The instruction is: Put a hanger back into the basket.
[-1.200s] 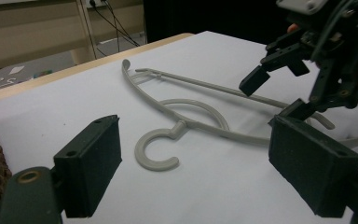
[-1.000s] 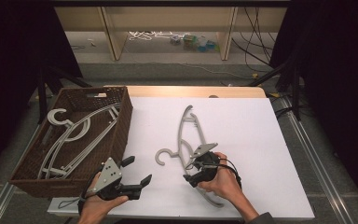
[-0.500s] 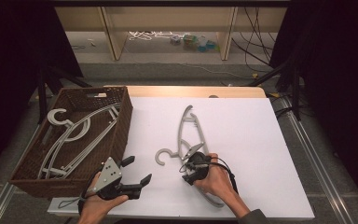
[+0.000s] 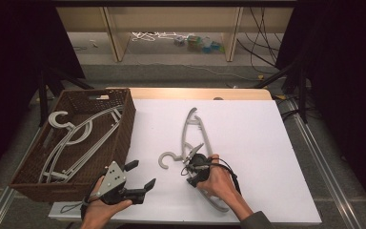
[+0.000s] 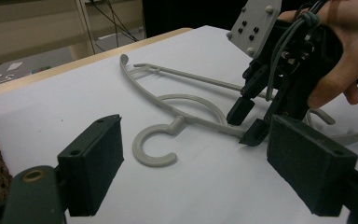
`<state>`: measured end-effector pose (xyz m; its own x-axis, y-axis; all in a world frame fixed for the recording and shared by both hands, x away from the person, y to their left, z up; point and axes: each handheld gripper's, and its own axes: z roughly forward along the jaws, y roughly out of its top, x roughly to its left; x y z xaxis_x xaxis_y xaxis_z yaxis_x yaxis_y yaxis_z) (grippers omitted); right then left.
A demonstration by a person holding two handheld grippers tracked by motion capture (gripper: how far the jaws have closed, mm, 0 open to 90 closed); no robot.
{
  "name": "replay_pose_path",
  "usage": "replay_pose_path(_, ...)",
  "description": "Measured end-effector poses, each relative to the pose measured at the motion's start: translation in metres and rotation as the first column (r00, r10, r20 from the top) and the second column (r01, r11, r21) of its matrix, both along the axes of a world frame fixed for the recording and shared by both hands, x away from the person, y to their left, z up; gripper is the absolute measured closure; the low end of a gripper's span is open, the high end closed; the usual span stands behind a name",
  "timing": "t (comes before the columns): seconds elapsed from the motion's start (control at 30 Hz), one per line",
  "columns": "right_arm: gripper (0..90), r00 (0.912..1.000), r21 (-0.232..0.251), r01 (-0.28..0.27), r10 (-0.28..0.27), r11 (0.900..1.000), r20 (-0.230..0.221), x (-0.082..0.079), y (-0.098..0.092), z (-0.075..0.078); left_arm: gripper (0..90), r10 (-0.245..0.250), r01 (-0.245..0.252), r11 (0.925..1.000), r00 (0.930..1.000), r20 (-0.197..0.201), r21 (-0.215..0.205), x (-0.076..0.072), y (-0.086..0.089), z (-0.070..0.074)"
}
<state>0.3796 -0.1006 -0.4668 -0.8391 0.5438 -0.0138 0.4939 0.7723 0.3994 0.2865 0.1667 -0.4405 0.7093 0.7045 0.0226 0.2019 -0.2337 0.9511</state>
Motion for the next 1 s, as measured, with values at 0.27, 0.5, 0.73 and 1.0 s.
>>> replay_pose_path(0.27,65.6,0.9998,-0.017,-0.007,0.007,1.0,-0.02,0.001,0.004,0.002,19.2,-0.001,0.001,1.0,1.0,-0.001,0.001,-0.001,0.001,0.0)
replay_pose_path(0.5,73.9,0.9998,-0.014,-0.006,0.006,1.0,-0.021,0.001,0.001,0.002,19.9,0.003,-0.003,1.0,1.0,0.0,-0.003,-0.001,0.002,0.0)
replay_pose_path(0.73,82.2,0.9973,-0.021,-0.065,0.065,0.998,-0.033,0.003,-0.004,0.004,20.1,0.007,-0.007,1.0,1.0,-0.007,0.003,0.0,0.004,0.0)
replay_pose_path(1.0,82.4,0.989,-0.059,-0.147,0.146,0.987,-0.026,-0.001,-0.011,0.006,21.2,0.004,-0.004,0.9998,1.0,-0.005,0.021,-0.001,0.003,-0.001)
